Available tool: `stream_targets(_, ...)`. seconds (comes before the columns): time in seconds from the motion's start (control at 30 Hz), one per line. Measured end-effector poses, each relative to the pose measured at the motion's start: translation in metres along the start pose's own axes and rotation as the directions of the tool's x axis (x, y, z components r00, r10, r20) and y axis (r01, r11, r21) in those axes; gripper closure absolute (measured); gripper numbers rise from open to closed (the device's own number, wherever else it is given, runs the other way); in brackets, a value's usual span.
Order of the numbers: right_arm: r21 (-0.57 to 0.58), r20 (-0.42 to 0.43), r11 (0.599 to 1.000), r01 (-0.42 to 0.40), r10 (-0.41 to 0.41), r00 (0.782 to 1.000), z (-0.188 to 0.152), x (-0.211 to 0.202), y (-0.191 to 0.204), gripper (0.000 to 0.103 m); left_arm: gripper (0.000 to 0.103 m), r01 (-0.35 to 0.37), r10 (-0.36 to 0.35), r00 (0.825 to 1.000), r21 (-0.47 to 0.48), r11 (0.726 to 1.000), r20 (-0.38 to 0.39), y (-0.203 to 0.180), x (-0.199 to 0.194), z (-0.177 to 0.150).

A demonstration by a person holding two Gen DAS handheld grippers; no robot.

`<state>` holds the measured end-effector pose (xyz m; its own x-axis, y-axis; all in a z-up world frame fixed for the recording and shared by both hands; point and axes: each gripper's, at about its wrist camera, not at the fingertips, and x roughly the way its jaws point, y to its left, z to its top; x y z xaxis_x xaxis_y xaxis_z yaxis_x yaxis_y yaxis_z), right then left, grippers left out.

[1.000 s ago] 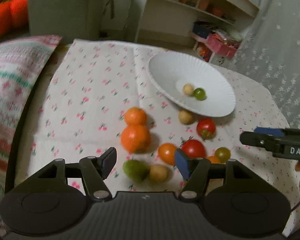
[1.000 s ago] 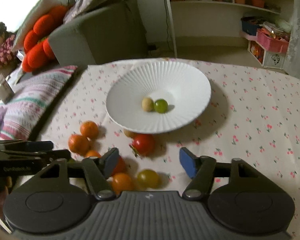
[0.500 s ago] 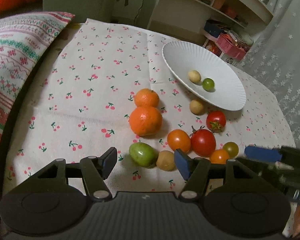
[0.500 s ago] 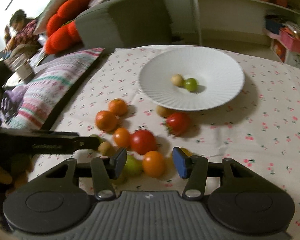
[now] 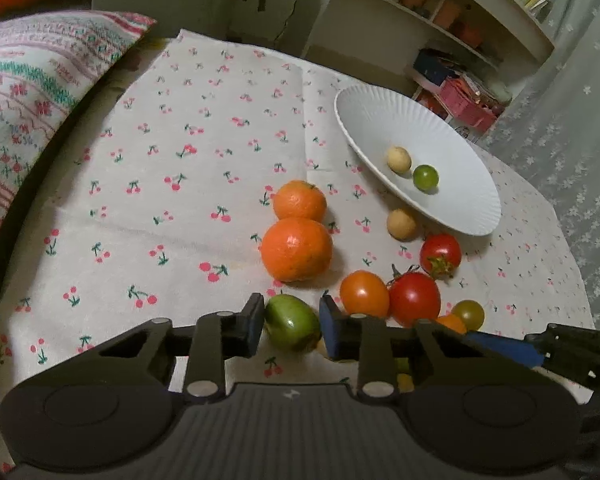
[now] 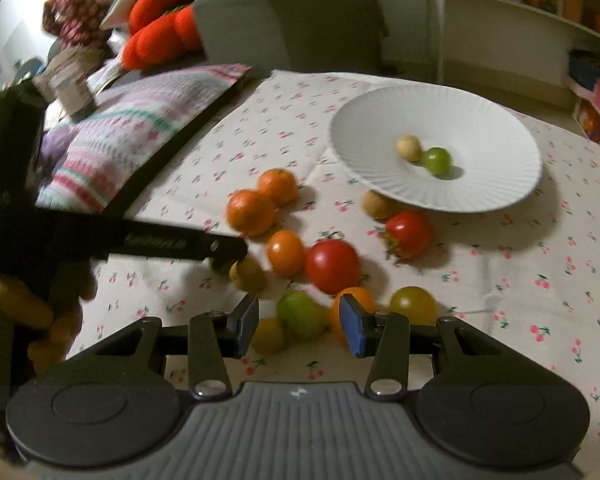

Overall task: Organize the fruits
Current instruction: 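Grasp a green fruit with the left tool while the right tool grasps another green fruit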

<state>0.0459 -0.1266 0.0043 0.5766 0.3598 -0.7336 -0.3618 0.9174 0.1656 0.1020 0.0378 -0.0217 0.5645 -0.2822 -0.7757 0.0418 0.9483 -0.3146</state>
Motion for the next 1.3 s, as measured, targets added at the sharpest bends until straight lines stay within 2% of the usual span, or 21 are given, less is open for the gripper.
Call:
stream_targets(0.1, -0.022, -0.011, 1.0, 0.01, -0.01, 1.0, -0.001, 0.007, 0.006, 0.061, 0.091, 0.005, -0.005, 1.0, 0.003, 1.0, -0.026, -0.002, 0.004, -0.003)
stream_targets(0.27, -0.04, -0.011, 0.999, 0.025, -0.025, 1.0, -0.001, 0.015, 0.012, 0.066, 0.092, -0.02, 0.021, 1.0, 0.043, 0.999, -0.015, -0.007, 0.005, -0.005)
stream_targets(0.33, -0.043, -0.006, 0.998, 0.051, -0.051, 0.999, 0.0, 0.018, 0.011, 0.068, 0.092, -0.022, 0.023, 1.0, 0.047, 0.999, -0.018, -0.007, 0.004, -0.004)
stream_targets(0.43, -0.043, -0.025, 0.996, 0.072, -0.073, 0.997, 0.001, 0.023, 0.009, 0.078, 0.092, -0.032, 0.033, 0.999, 0.058, 0.998, -0.016, -0.007, 0.003, -0.003)
stream_targets(0.53, -0.076, -0.012, 0.993, 0.086, -0.087, 0.996, 0.0, 0.024, 0.013, 0.079, 0.092, -0.027, 0.028, 0.999, 0.062, 0.998, -0.017, -0.008, 0.002, -0.003)
stream_targets(0.73, -0.043, -0.013, 0.997, 0.06, -0.061, 0.998, 0.006, 0.017, 0.009, 0.084, 0.092, -0.026, 0.025, 1.0, 0.092, 0.995, 0.016, -0.013, -0.006, 0.0)
stream_targets(0.8, -0.037, -0.009, 0.998, 0.051, -0.051, 0.999, 0.006, 0.013, 0.009, 0.095, 0.092, -0.027, 0.025, 0.999, 0.099, 0.995, 0.024, -0.015, -0.01, 0.0)
stream_targets(0.83, -0.04, -0.008, 0.998, 0.048, -0.048, 0.999, 0.007, 0.013, 0.01, 0.098, 0.092, -0.025, 0.022, 0.999, 0.101, 0.995, 0.027, -0.015, -0.011, 0.001)
stream_targets(0.9, -0.078, -0.02, 0.996, 0.034, -0.035, 0.999, 0.006, 0.014, 0.012, 0.097, 0.092, -0.022, 0.02, 0.999, 0.103, 0.994, 0.027, -0.015, -0.011, 0.001)
stream_targets(0.97, -0.118, -0.002, 0.99, 0.075, -0.076, 0.997, 0.003, 0.018, 0.016, 0.093, 0.092, -0.022, 0.02, 1.0, 0.099, 0.995, 0.021, -0.015, -0.01, 0.001)
stream_targets(1.0, -0.133, 0.005, 0.986, 0.097, -0.097, 0.995, 0.002, 0.02, 0.018, 0.088, 0.092, -0.022, 0.021, 1.0, 0.097, 0.995, 0.016, -0.014, -0.009, 0.0)
stream_targets(1.03, -0.146, -0.004, 0.984, 0.1, -0.102, 0.995, 0.001, 0.023, 0.019, 0.072, 0.092, -0.024, 0.023, 1.0, 0.093, 0.995, 0.012, -0.014, -0.008, 0.0)
stream_targets(1.07, -0.155, -0.012, 0.983, 0.096, -0.1, 0.995, 0.0, 0.026, 0.02, 0.063, 0.092, -0.025, 0.024, 1.0, 0.09, 0.996, 0.009, -0.013, -0.008, 0.0)
stream_targets(1.1, -0.166, -0.02, 0.98, 0.107, -0.112, 0.994, -0.002, 0.029, 0.021, 0.061, 0.092, -0.024, 0.024, 1.0, 0.089, 0.996, 0.007, -0.013, -0.007, -0.001)
stream_targets(1.13, -0.172, -0.031, 0.978, 0.116, -0.123, 0.992, -0.003, 0.031, 0.022, 0.063, 0.092, -0.023, 0.023, 1.0, 0.088, 0.996, 0.007, -0.013, -0.008, -0.001)
stream_targets(1.2, -0.145, -0.059, 0.982, 0.121, -0.131, 0.99, -0.002, 0.034, 0.018, 0.08, 0.092, -0.02, 0.019, 1.0, 0.087, 0.996, 0.013, -0.013, -0.01, 0.0)
stream_targets(1.3, -0.103, -0.043, 0.987, 0.12, -0.125, 0.991, 0.001, 0.028, 0.013, 0.08, 0.092, -0.017, 0.015, 1.0, 0.09, 0.996, 0.024, -0.014, -0.013, 0.001)
